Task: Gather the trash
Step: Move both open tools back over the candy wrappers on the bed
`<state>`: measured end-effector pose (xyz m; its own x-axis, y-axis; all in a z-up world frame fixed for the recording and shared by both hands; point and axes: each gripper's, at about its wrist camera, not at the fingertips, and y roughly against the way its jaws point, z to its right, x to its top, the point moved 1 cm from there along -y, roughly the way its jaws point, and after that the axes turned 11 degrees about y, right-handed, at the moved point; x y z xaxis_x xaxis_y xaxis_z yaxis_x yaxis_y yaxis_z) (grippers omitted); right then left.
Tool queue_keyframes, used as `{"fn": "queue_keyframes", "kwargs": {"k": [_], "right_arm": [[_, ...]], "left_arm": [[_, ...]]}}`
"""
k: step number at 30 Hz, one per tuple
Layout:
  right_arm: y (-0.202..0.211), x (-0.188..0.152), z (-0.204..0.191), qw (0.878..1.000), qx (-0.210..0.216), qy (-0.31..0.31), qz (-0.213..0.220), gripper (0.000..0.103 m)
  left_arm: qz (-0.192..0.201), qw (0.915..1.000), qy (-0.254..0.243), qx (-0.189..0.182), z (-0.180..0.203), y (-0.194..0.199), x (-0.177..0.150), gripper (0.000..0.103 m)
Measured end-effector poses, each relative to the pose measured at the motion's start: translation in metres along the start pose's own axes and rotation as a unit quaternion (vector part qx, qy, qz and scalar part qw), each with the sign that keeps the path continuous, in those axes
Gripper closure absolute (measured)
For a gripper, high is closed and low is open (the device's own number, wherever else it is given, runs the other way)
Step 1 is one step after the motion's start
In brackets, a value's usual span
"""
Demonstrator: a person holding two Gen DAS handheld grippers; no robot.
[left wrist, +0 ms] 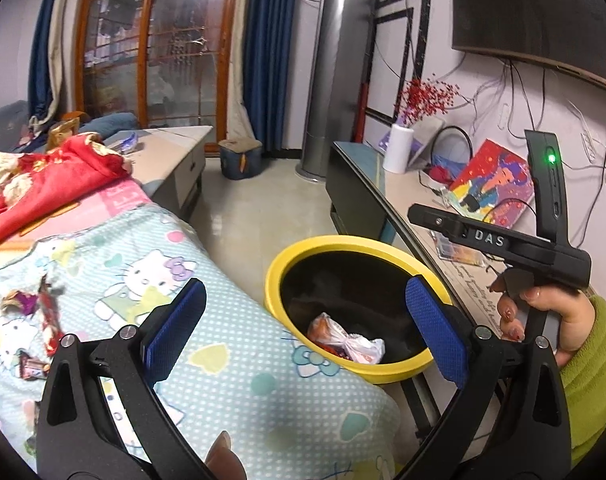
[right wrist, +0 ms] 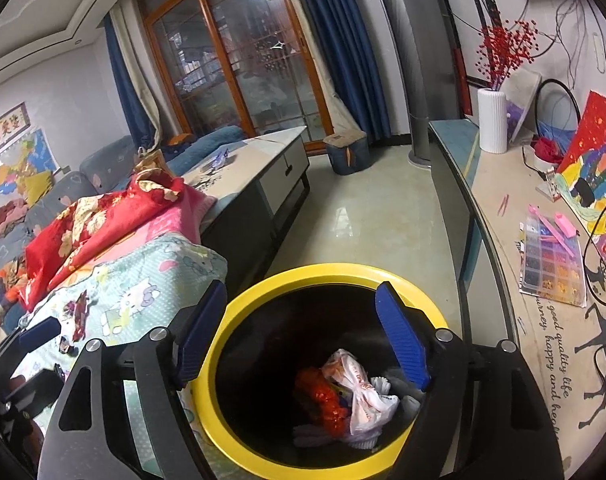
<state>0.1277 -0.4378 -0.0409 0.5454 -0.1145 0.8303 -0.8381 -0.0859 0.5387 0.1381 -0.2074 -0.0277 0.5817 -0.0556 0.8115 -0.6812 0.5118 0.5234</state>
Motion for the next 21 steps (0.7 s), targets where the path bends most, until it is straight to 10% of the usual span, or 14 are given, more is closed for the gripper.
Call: {"fn": "queue_keyframes", "kwargs": {"k": [21], "right_arm": [[-0.003,0.012,-0.096,0.995,0.081,0.066,0.007,0.028]], "left_arm": [[0.064,0.9941,0.062,0.063,-0.069,0.058,0.010,0.011]]}}
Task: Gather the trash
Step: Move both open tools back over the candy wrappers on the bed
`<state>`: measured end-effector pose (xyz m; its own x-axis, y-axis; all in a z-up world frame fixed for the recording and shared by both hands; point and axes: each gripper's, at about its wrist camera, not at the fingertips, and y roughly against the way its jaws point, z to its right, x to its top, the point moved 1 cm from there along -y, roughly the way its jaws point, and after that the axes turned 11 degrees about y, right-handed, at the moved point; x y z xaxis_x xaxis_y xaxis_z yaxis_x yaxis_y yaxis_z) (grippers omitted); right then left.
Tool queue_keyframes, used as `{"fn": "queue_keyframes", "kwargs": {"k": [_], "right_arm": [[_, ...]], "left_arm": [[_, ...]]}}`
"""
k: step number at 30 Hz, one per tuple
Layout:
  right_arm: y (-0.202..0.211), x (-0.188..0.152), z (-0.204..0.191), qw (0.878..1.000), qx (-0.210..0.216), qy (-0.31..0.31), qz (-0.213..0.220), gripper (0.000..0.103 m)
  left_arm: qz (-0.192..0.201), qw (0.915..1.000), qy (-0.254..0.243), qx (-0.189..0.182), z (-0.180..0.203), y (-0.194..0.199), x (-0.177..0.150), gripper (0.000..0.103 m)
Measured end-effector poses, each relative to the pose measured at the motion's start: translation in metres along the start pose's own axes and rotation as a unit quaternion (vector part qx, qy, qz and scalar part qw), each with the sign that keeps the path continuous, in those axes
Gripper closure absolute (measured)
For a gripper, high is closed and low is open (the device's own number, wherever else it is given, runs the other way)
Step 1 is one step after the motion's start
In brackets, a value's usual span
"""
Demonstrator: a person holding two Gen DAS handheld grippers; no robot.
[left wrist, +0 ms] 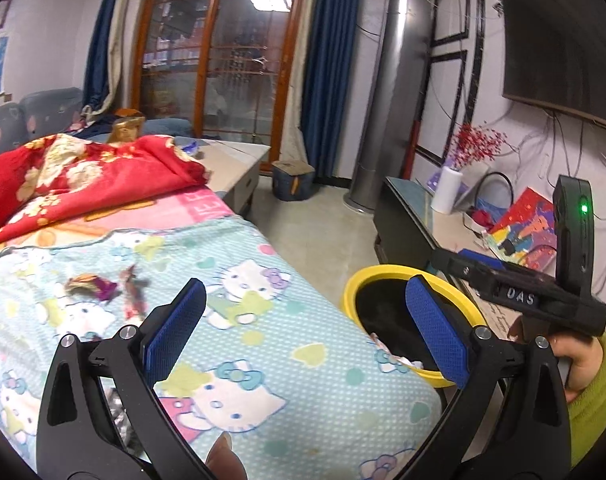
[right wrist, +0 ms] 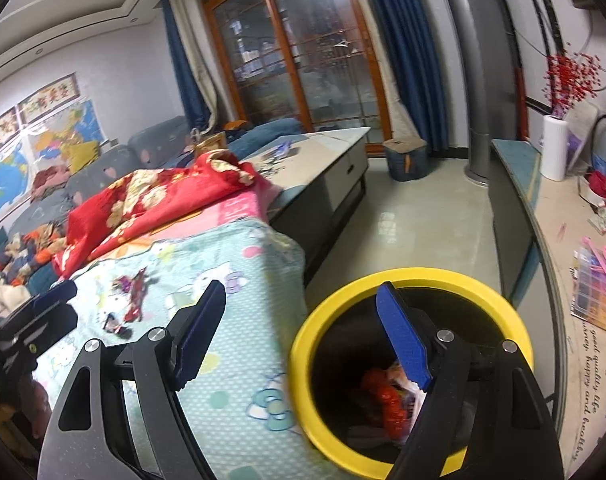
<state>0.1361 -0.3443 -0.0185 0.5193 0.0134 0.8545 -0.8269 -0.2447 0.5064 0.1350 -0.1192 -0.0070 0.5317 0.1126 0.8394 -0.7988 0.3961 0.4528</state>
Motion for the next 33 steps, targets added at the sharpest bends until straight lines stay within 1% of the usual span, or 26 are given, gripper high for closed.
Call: {"fn": "queue_keyframes", "kwargs": {"k": [11,21,26,33], "right_arm": [[-0.011,0.006,-0.054,0.998,0.050,0.045,-0.008,0.028],[-0.019,0.014,-0.092,0.994,0.082,0.076,-0.010,0.026],[-0.022,0.020,-0.109,0.991,0.097,0.091,-0.007,0.026],[-0.037,0.035,-0.131,0.987,0.116,0.106,-0.006,0.026]], "left_arm": [[0.025,0.9986,0.035,0.031,-0.042,0.027,0.010,0.011],[0.040,0.9960,0.051,0.062,-0.077,0.045,0.016,0.011],[0.042,0.9944,0.057,0.079,-0.093,0.053,0.016,0.011],[0.029,0.9922,0.061,0.105,-0.122,0.062,0.012,0.011]]}}
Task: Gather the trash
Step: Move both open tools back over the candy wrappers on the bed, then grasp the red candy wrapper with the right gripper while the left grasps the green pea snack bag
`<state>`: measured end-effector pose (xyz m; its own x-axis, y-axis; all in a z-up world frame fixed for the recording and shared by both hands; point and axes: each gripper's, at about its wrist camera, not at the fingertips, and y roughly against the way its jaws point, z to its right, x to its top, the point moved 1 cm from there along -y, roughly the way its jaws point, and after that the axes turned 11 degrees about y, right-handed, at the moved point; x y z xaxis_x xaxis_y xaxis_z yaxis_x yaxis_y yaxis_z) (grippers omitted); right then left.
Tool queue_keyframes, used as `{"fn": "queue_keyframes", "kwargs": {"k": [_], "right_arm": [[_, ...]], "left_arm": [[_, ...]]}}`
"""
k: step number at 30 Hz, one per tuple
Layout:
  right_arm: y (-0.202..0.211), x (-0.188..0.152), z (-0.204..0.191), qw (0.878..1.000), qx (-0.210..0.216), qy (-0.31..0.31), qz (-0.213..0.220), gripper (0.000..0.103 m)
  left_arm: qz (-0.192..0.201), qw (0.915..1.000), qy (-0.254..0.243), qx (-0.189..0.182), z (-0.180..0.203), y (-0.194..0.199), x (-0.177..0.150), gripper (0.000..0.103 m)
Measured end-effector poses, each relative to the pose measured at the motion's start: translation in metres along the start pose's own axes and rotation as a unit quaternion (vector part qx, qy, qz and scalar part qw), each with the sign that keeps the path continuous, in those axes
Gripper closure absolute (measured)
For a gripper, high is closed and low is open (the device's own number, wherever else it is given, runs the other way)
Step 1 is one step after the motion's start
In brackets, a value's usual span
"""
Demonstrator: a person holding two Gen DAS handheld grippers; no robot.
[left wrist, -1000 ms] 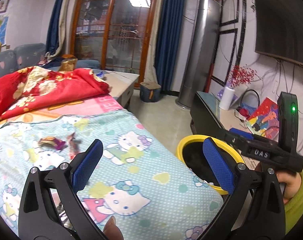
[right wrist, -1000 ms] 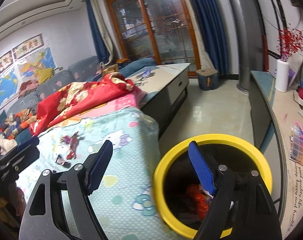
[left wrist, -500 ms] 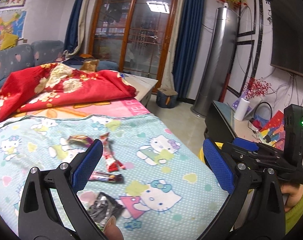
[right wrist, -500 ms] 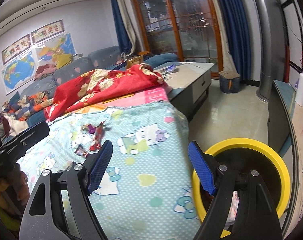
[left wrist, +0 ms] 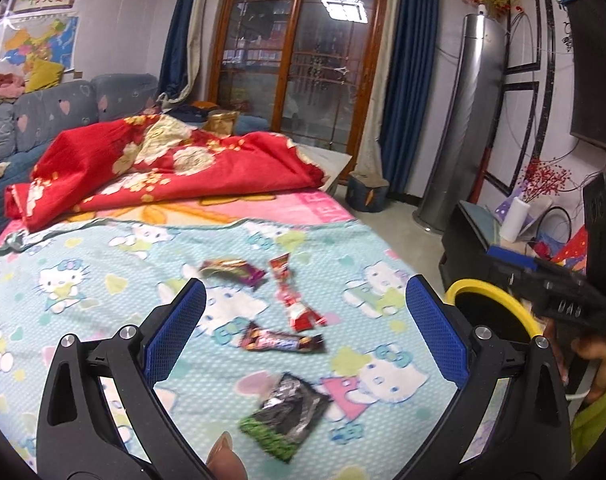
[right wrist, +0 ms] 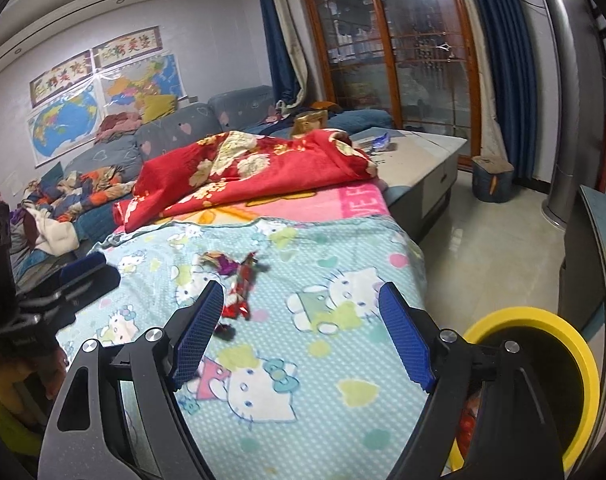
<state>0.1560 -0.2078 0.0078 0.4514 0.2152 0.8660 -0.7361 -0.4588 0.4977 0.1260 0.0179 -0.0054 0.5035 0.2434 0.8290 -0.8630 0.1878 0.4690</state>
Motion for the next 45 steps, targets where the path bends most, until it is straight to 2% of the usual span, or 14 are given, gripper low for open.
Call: {"fn": "queue_keyframes", "kwargs": {"k": [8,15,23,30,35,36,38,40,43,45], "right_arm": [[-0.037,0.017,-0.018,0.999,0.029,0.008,-0.015,0.026],[-0.081,0.022,-0.036,0.997,0.055,0.016,-0.049,0.027],[-0.132,0.017,-0.060,0.991,0.084,0.038,-0.096,0.041],[-0.179,0.005,-0.069,0.985,0.093,0.033,-0.143,0.051],[-0.198,-0.005,-0.067,0.981,0.089,0.024,-0.168,0.062],[-0.199,-0.008,-0.065,0.982,0.085,0.023,-0.170,0.065],[-0.198,-0.010,-0.062,0.982,0.080,0.018,-0.168,0.076],[-0.197,-0.012,-0.056,0.983,0.075,0.012,-0.167,0.082],[-0.193,-0.014,-0.050,0.984,0.076,0.002,-0.162,0.084],[-0.188,-0.014,-0.048,0.985,0.073,-0.001,-0.156,0.084]], "left_arm": [[-0.042,0.9991,-0.004,0.007,-0.031,-0.003,-0.015,0.011],[-0.086,0.9963,-0.003,-0.002,-0.044,-0.017,-0.032,0.011],[-0.143,0.9894,-0.021,-0.020,-0.043,-0.038,-0.053,0.012],[-0.181,0.9822,-0.040,-0.029,-0.038,-0.051,-0.068,0.024],[-0.205,0.9772,-0.053,-0.020,-0.036,-0.059,-0.080,0.033],[-0.206,0.9768,-0.057,-0.018,-0.035,-0.060,-0.081,0.033],[-0.206,0.9764,-0.065,-0.013,-0.033,-0.060,-0.083,0.034],[-0.204,0.9761,-0.074,-0.006,-0.030,-0.061,-0.085,0.041],[-0.205,0.9751,-0.085,0.005,-0.028,-0.062,-0.087,0.045],[-0.204,0.9748,-0.090,0.010,-0.027,-0.062,-0.088,0.051]]}}
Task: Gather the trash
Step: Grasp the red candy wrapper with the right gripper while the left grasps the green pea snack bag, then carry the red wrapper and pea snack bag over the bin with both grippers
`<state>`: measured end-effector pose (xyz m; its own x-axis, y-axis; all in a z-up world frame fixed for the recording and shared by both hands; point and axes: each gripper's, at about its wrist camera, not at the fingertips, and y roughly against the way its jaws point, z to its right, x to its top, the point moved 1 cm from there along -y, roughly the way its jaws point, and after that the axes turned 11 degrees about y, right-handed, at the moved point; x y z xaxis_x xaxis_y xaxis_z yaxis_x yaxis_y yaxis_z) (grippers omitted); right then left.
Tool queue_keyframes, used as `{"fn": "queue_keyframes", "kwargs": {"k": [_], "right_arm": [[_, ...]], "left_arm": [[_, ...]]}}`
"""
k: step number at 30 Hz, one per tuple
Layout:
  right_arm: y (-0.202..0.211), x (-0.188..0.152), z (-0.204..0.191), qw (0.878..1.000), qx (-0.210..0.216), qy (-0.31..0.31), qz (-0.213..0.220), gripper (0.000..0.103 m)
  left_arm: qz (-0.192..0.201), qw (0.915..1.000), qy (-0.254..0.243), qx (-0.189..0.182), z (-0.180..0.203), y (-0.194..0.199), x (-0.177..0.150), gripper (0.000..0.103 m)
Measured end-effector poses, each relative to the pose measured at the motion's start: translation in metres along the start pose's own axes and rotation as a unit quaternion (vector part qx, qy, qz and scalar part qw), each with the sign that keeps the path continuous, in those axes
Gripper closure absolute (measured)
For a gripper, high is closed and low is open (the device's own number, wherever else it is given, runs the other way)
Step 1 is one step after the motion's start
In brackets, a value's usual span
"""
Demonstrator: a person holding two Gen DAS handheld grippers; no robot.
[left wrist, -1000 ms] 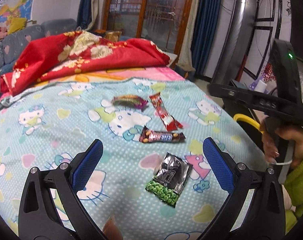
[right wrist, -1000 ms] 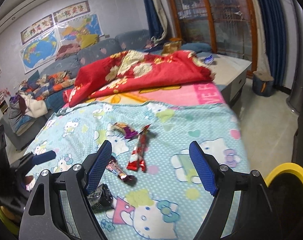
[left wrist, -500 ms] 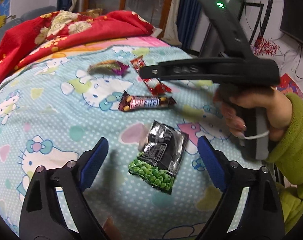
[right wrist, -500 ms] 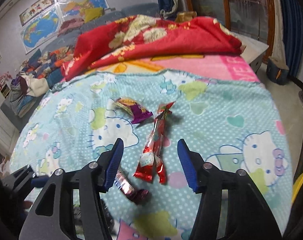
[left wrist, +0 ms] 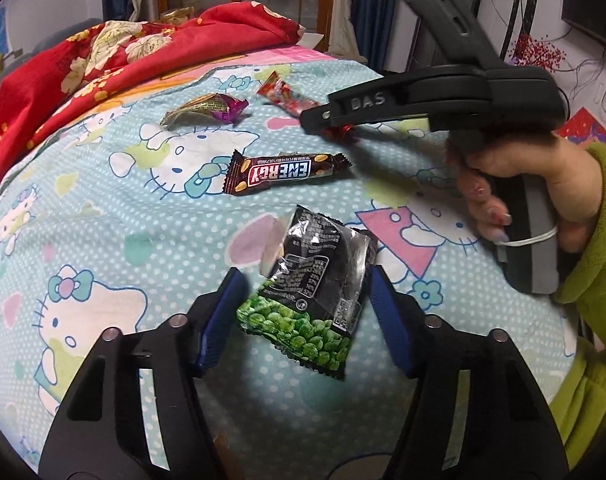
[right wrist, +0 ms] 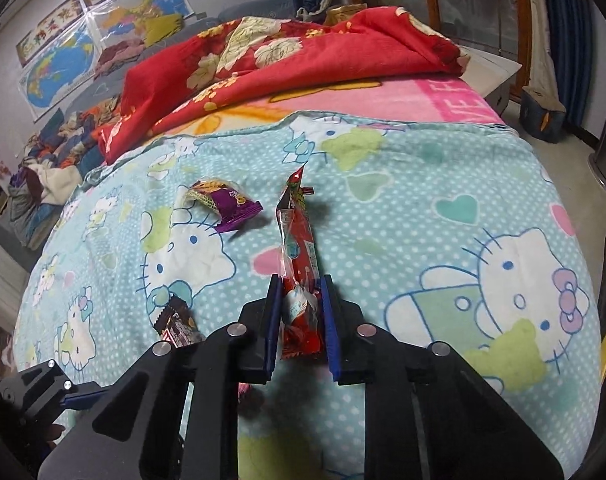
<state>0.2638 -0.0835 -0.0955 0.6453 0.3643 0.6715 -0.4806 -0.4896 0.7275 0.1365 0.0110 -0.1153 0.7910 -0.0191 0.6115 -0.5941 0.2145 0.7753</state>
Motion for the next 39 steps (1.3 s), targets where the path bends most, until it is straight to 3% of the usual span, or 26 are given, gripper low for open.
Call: {"fn": "queue_keyframes", "kwargs": {"k": [3,12,39], "right_arm": [[0.010,-0.005,0.001,1.000,-0.003,-0.003,0.011,0.085],[0.044,-0.020,0.008,0.999,-0.005,-0.024,0.042,0.085],[0.137,-0.052,0.024,0.992,-0.020,-0.051,0.113,0.085]], "left_arm": [[0.003,1.0000,0.005,0.005,-0.002,0.000,0.001,0.061],[0.009,0.9996,0.026,-0.006,-0.008,0.004,0.005,0.074],[0.078,0.9937,0.058,-0.056,0.034,0.045,0.038,0.074]]}}
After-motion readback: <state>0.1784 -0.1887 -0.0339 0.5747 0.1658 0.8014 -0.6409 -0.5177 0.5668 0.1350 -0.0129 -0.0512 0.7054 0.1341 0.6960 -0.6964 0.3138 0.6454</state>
